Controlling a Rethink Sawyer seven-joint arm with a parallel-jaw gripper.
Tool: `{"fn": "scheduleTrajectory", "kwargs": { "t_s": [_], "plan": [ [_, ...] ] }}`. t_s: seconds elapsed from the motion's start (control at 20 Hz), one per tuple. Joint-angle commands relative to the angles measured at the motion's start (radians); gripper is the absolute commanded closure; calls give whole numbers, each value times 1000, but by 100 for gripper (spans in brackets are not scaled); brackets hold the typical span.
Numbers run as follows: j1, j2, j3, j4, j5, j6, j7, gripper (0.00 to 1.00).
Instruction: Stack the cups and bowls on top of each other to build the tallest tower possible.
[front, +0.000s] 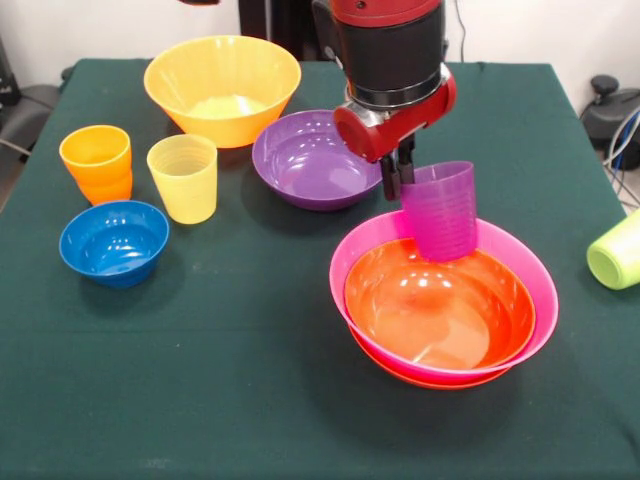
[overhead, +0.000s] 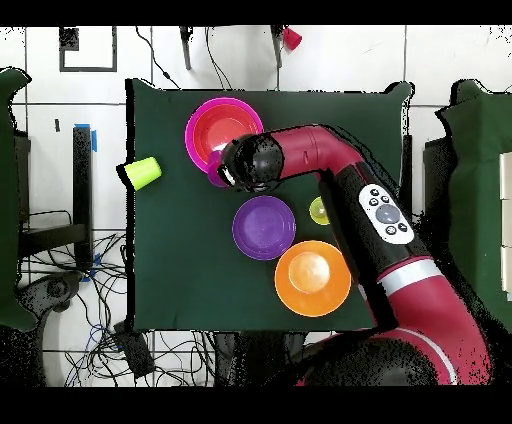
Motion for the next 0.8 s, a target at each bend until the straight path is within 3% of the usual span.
{"fn": "scheduleTrajectory", "kwargs": {
  "t_s": [0.05, 0.8],
  "plan": [
    [25, 32, -61, 38, -33, -20, -6, 100],
    [8, 93, -61, -9, -43, 2, -72, 100]
  ]
}}
